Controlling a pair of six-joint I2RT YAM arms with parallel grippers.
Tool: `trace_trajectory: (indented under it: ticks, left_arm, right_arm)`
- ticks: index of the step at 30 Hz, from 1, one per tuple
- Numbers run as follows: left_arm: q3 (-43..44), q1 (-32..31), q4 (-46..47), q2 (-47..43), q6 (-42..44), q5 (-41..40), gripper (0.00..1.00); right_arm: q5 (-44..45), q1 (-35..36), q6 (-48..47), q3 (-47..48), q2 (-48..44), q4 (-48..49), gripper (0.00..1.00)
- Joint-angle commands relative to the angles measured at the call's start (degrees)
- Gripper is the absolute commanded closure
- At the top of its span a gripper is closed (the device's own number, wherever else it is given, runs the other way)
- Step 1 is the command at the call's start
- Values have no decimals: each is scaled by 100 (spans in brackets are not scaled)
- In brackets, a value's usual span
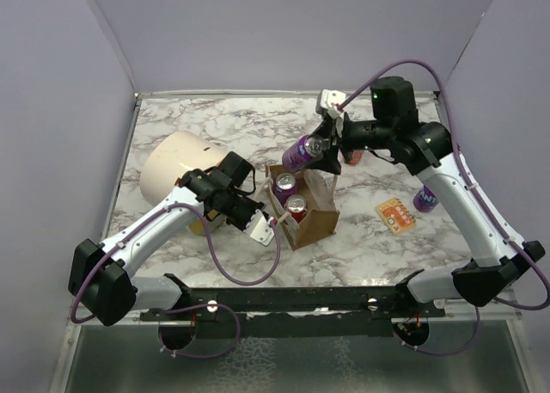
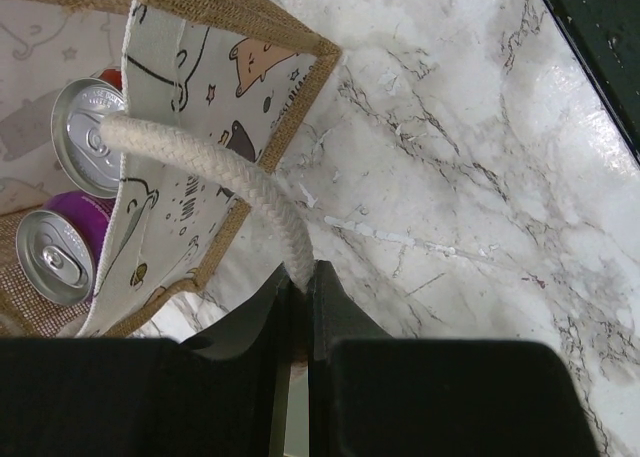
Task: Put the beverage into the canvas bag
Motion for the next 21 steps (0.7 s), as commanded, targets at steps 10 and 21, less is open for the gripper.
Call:
trace_trajectory:
  ticks: [10, 21]
  left_arm:
    - [119, 25, -104, 5, 87, 184, 100]
    - [105, 25, -98, 13, 92, 183, 100]
  right_arm:
    - [547, 290, -603, -741, 271, -176, 99]
    - [1105, 470, -411, -976, 357, -86, 99]
